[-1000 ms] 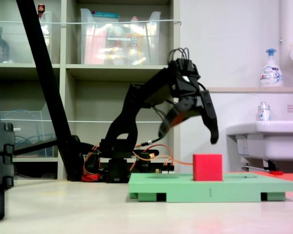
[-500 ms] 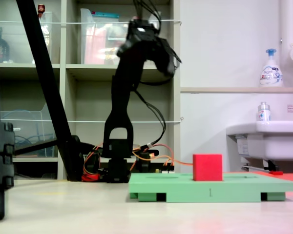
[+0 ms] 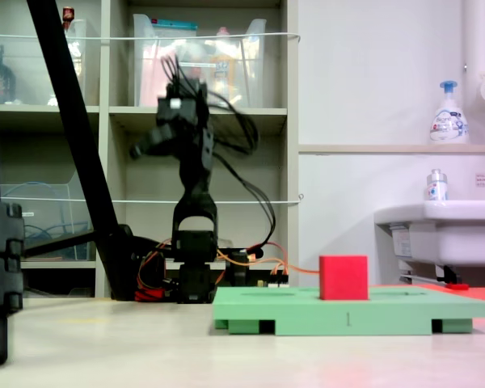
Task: Put the square block into the corresponding hole
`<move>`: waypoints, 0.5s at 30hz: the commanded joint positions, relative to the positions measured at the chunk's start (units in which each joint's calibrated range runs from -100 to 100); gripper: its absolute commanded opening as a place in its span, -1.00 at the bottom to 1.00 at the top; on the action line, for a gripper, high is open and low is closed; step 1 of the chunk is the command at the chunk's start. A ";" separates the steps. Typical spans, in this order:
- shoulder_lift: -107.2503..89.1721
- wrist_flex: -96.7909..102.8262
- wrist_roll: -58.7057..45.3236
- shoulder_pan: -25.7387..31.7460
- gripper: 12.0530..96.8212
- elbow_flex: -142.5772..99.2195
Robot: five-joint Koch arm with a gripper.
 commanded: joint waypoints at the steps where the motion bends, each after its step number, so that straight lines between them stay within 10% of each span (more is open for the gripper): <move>1: -18.46 29.42 -5.08 0.20 0.13 -12.50; 15: -18.60 92.59 -20.66 1.47 -0.07 -83.29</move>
